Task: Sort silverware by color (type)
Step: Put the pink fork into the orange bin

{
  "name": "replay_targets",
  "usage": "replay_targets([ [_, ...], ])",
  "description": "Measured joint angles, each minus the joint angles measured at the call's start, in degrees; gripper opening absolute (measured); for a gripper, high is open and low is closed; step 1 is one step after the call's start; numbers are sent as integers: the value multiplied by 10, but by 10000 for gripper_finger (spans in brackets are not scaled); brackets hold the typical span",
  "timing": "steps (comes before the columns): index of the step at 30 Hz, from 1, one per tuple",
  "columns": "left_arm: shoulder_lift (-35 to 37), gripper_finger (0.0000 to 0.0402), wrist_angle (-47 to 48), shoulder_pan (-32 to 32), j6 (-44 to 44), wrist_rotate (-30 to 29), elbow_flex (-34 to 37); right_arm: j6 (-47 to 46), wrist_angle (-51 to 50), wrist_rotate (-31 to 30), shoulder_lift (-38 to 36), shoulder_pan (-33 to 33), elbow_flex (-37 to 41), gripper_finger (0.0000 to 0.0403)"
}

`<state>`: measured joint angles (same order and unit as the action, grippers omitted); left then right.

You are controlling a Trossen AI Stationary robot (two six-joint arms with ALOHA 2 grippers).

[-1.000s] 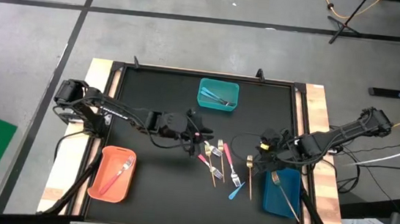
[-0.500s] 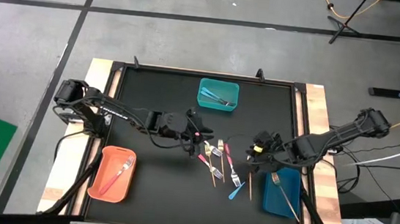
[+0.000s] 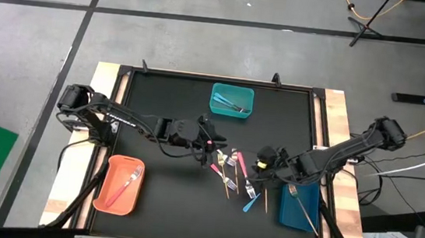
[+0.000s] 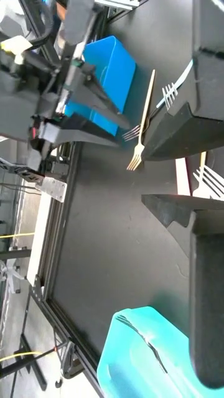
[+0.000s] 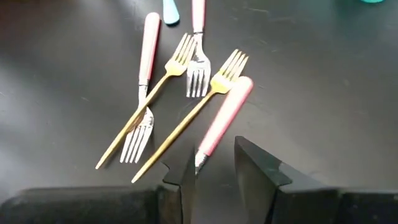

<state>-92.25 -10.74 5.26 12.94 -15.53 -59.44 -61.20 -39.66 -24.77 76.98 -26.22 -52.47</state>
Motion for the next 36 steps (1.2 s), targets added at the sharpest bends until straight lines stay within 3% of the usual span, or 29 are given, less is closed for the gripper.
replay_targets([
  [20,4,91,50,0,1,19,-1,-18,41,35,133,0,0,99],
  [36,18,91,109,1,5,20,0,-17,69,63,161,0,0,99],
])
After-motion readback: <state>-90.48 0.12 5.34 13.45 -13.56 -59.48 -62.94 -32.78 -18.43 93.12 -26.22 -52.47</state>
